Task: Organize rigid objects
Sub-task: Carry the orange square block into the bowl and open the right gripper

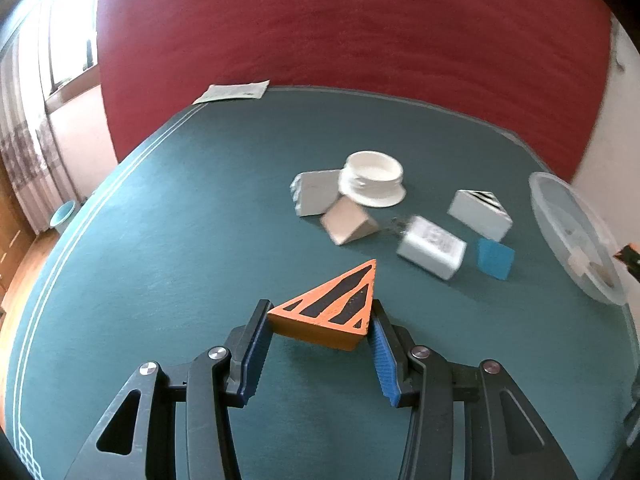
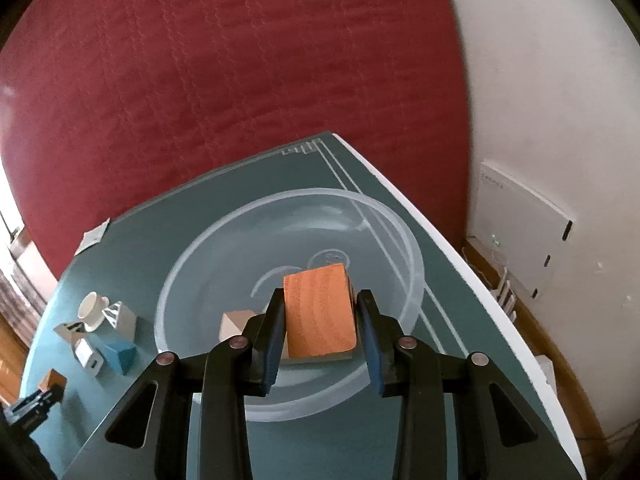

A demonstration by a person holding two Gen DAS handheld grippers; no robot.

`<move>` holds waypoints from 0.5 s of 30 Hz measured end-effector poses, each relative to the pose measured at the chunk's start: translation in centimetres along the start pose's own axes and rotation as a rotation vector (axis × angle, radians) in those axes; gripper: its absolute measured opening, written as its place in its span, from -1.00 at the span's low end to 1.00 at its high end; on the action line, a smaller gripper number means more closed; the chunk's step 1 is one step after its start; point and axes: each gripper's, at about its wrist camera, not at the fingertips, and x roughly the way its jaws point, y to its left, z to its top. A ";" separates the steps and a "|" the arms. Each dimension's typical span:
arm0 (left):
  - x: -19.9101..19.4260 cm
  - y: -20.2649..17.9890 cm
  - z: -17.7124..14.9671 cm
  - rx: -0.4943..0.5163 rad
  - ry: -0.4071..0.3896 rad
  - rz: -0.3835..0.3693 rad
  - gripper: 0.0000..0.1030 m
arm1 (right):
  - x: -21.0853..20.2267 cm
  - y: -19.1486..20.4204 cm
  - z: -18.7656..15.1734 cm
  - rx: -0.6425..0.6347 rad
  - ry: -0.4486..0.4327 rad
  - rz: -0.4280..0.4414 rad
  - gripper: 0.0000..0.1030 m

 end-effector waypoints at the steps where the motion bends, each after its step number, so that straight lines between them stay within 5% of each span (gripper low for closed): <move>1: -0.1 -0.4 0.1 0.006 -0.003 -0.003 -0.05 | 0.0 -0.1 -0.1 -0.005 -0.002 -0.002 -0.13; 15: -0.8 -6.8 1.9 0.093 -0.020 -0.100 -0.04 | -0.5 -0.3 -1.0 -0.039 -0.048 -0.065 -0.05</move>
